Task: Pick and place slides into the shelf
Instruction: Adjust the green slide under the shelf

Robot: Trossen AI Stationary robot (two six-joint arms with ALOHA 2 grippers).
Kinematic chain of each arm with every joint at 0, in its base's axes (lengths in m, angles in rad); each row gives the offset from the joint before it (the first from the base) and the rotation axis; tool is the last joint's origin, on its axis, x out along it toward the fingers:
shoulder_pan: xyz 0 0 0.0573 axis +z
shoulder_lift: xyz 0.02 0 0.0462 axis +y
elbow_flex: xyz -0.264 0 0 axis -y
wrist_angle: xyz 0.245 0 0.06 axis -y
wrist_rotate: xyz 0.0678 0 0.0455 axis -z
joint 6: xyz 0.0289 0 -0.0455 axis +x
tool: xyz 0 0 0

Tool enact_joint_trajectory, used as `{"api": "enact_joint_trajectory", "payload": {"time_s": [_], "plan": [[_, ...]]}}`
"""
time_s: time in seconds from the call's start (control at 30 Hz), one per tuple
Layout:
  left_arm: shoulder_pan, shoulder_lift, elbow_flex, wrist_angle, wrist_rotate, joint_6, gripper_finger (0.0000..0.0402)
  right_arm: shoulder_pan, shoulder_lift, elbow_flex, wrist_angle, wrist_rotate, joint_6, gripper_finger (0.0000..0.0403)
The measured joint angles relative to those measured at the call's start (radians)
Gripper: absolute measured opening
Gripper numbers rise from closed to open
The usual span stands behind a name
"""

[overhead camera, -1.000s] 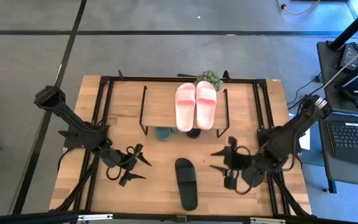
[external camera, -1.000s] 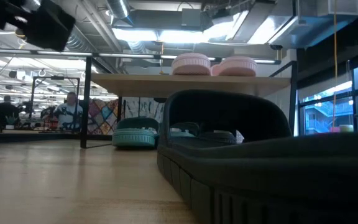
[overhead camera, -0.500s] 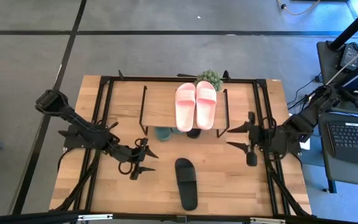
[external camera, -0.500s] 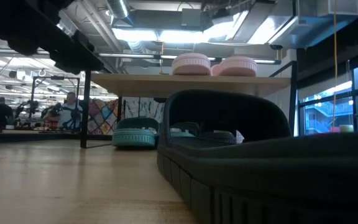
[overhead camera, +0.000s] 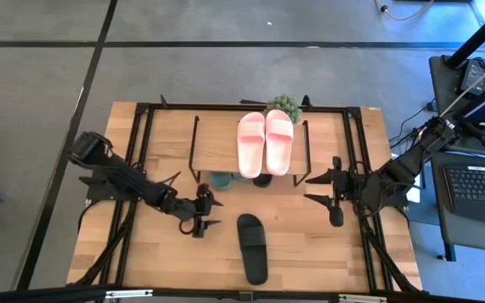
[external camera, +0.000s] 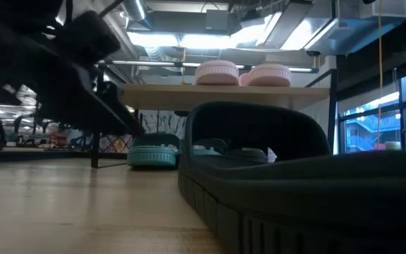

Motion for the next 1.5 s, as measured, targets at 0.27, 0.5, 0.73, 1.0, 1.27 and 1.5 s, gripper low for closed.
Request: {"api": "enact_joint_trajectory", "payload": {"time_s": [0.27,0.5,0.73,1.0,1.27,1.5], "plan": [[-0.035,0.106,0.154,-0.163,-0.24,0.013,0.0263,0.0,-0.016,0.0,-0.005,0.001,-0.025,0.0198],[-0.019,0.106,0.24,-0.419,-0.28,-0.278,0.0263,0.0,-0.026,0.0,-0.041,0.002,-0.03,0.0198],[-0.003,0.112,0.24,-0.407,-0.286,-0.407,0.0263,0.0,-0.026,0.0,-0.075,0.003,-0.03,0.0198],[0.012,0.201,0.24,-0.401,-0.318,-0.454,0.0263,0.0,-0.026,0.0,-0.099,0.002,-0.026,0.0198],[0.052,0.243,0.24,-0.404,-0.37,-0.471,0.0263,0.0,-0.026,0.0,-0.103,0.002,-0.026,0.0198],[0.096,0.243,0.24,-0.404,-0.413,-0.469,0.0263,0.0,-0.026,0.0,-0.111,0.001,-0.023,0.0198]]}}
